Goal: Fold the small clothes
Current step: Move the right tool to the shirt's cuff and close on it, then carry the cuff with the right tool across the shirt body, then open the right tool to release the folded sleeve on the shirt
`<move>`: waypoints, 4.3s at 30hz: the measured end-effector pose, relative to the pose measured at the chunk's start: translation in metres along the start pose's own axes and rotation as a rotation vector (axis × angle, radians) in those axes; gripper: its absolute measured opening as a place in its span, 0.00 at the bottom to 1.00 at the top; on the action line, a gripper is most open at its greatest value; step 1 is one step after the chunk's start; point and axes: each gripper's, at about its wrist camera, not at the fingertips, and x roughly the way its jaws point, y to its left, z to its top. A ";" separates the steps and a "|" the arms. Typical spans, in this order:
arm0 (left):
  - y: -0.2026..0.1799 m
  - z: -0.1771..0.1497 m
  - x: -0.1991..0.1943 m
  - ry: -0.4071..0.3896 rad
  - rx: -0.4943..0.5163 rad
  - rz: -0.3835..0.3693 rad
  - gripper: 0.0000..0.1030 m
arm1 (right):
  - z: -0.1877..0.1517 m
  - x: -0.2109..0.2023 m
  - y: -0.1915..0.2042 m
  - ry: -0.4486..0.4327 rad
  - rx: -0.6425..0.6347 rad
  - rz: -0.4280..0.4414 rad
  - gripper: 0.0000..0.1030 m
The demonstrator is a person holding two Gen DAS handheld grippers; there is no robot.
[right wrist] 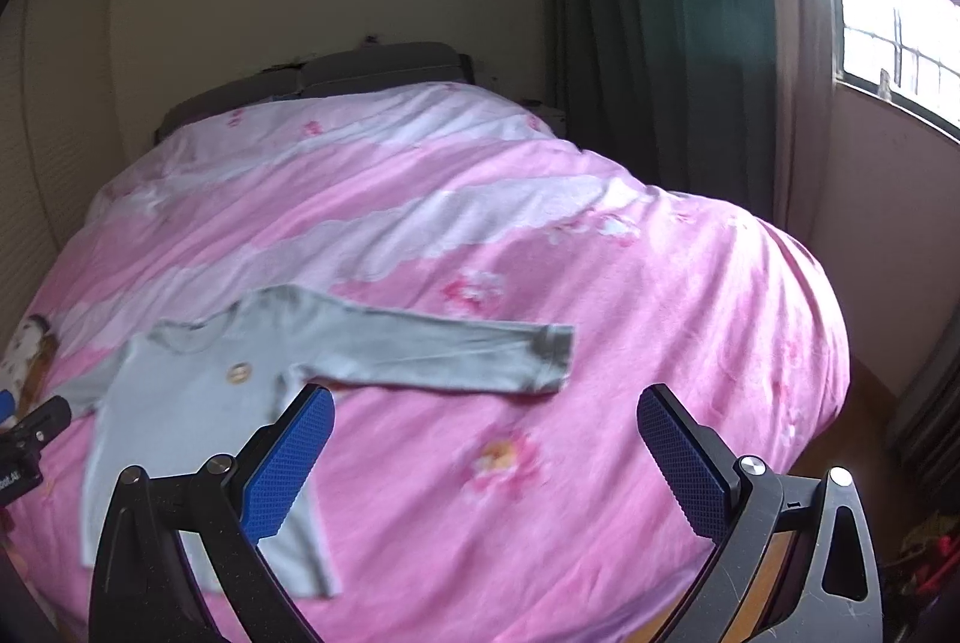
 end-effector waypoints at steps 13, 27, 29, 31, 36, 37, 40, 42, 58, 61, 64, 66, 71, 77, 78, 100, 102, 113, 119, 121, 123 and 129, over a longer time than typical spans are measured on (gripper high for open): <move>-0.094 0.031 0.107 0.019 0.038 -0.019 1.00 | 0.004 0.152 -0.070 0.111 0.149 0.077 0.51; -0.125 0.038 0.164 0.033 0.037 0.015 1.00 | -0.002 0.232 -0.094 0.186 0.180 0.181 0.33; -0.124 0.037 0.166 0.037 0.040 0.022 1.00 | -0.003 0.235 -0.095 0.198 0.192 0.219 0.25; -0.122 0.035 0.167 0.041 0.045 0.029 1.00 | -0.003 0.236 -0.093 0.209 0.191 0.244 0.12; -0.109 0.036 0.158 0.036 0.034 0.042 1.00 | 0.002 0.216 -0.083 0.168 0.174 0.240 0.06; -0.104 0.036 0.155 0.031 0.032 0.048 1.00 | 0.005 0.208 -0.079 0.154 0.167 0.239 0.06; -0.085 0.039 0.145 0.025 0.018 0.062 1.00 | 0.017 0.190 -0.065 0.131 0.154 0.256 0.06; -0.070 0.040 0.139 0.024 -0.002 0.068 1.00 | 0.026 0.180 -0.053 0.123 0.149 0.270 0.06; 0.130 0.032 0.081 -0.006 -0.183 0.219 1.00 | 0.092 0.131 0.184 0.060 0.004 0.519 0.06; 0.164 0.023 0.075 -0.002 -0.214 0.255 1.00 | 0.086 0.133 0.238 0.069 -0.054 0.554 0.06; 0.193 0.012 0.074 0.009 -0.228 0.284 1.00 | 0.067 0.143 0.292 0.114 -0.115 0.579 0.06; 0.207 0.006 0.075 0.017 -0.236 0.299 1.00 | 0.051 0.150 0.324 0.152 -0.155 0.586 0.06; 0.239 -0.010 0.078 0.040 -0.269 0.320 1.00 | 0.005 0.170 0.386 0.255 -0.233 0.590 0.06; 0.256 -0.022 0.087 0.063 -0.289 0.315 1.00 | -0.030 0.182 0.419 0.322 -0.291 0.589 0.06; 0.257 -0.023 0.089 0.067 -0.292 0.313 1.00 | -0.033 0.184 0.422 0.329 -0.300 0.588 0.06; 0.211 -0.018 0.105 0.079 -0.243 0.257 1.00 | -0.026 0.136 0.304 0.136 -0.320 0.439 0.45; 0.196 -0.017 0.111 0.084 -0.224 0.240 1.00 | -0.028 0.139 0.276 0.138 -0.331 0.373 0.45; 0.125 -0.012 0.139 0.122 -0.137 0.202 1.00 | -0.043 0.190 0.203 0.256 -0.306 0.250 0.45; 0.118 -0.012 0.144 0.126 -0.124 0.216 1.00 | -0.038 0.212 0.180 0.284 -0.193 0.154 0.45; 0.117 -0.013 0.146 0.128 -0.119 0.219 1.00 | -0.041 0.219 0.168 0.306 -0.165 0.109 0.45; 0.116 -0.014 0.147 0.133 -0.119 0.217 1.00 | -0.044 0.219 0.158 0.318 -0.135 0.134 0.45; 0.125 -0.020 0.142 0.127 -0.131 0.222 1.00 | -0.038 0.185 0.166 0.257 -0.145 0.187 0.45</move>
